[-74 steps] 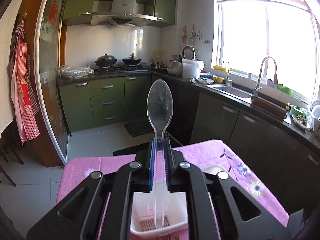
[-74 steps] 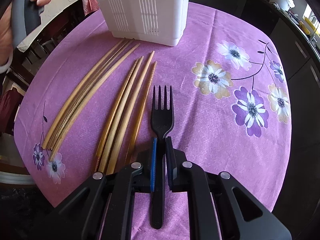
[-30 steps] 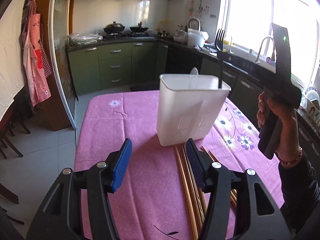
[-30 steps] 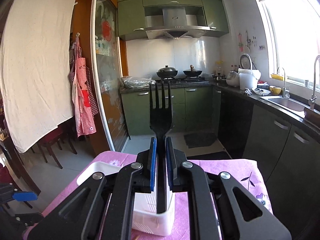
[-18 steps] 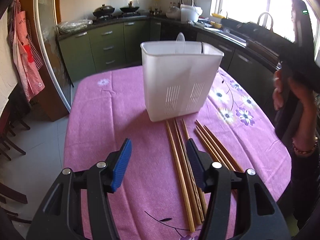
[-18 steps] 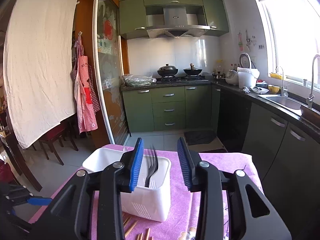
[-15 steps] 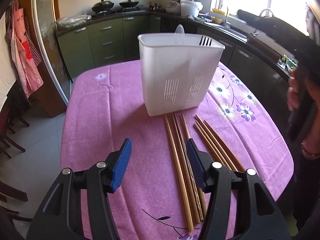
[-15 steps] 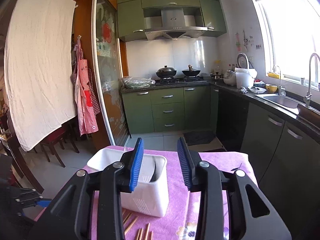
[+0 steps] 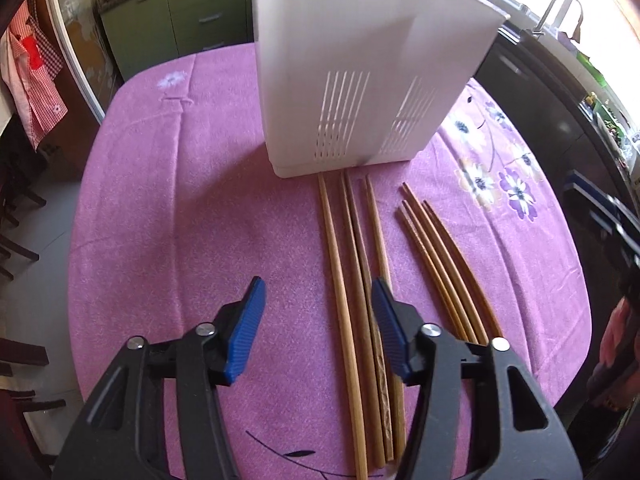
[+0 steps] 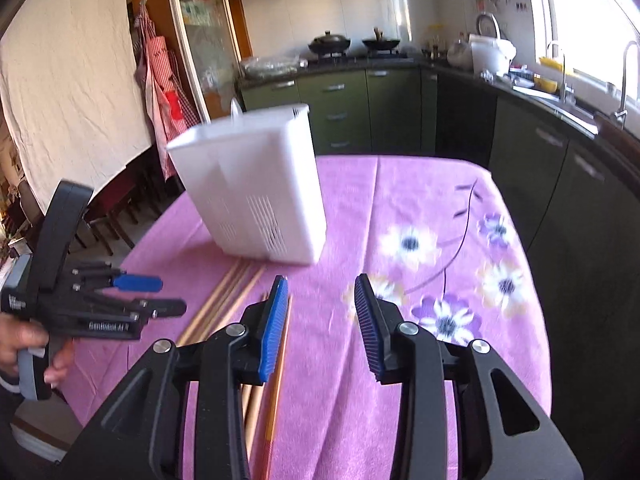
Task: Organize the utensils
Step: 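Grasp a wooden chopstick with the left tool while the right tool moves toward the chopsticks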
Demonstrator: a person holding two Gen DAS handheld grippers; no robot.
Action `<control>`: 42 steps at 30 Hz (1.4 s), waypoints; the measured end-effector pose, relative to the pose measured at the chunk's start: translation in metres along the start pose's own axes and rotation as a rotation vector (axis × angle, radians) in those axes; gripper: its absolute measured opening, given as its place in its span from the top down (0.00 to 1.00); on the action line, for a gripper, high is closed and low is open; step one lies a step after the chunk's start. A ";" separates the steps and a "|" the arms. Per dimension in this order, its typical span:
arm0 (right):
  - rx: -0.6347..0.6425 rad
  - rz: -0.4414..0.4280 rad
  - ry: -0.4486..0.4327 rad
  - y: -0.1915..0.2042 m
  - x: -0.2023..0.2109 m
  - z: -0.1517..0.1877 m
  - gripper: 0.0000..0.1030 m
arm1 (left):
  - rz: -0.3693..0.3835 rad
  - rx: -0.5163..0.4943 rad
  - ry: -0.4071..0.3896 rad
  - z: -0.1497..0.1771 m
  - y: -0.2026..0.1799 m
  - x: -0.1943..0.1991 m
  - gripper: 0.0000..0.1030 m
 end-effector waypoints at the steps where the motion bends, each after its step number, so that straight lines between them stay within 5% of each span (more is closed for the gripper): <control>1: -0.003 -0.002 0.011 -0.001 -0.003 0.004 0.66 | -0.006 0.004 0.008 -0.003 0.000 -0.004 0.57; 19: -0.018 -0.026 0.051 -0.002 -0.009 0.005 0.63 | -0.089 -0.033 0.104 -0.029 -0.018 -0.039 0.78; 24: -0.018 -0.032 0.066 -0.001 -0.011 0.007 0.63 | -0.080 -0.042 0.141 -0.032 -0.029 -0.040 0.93; 31: -0.021 -0.030 0.070 -0.004 -0.008 0.009 0.63 | -0.067 -0.043 0.169 -0.029 -0.037 -0.041 0.94; 42: 0.017 -0.048 0.113 0.006 -0.013 0.006 0.58 | -0.040 -0.036 -0.005 -0.013 -0.009 0.039 0.94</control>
Point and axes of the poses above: each gripper's, at about its wrist camera, not at the fingertips, and x roughly against the way its jaws point, y to its left, z to its underside, the point moved 4 cm from there along -x, roughly the way its jaws point, and after that the axes turned 5 degrees about y, right-handed, at the moved point
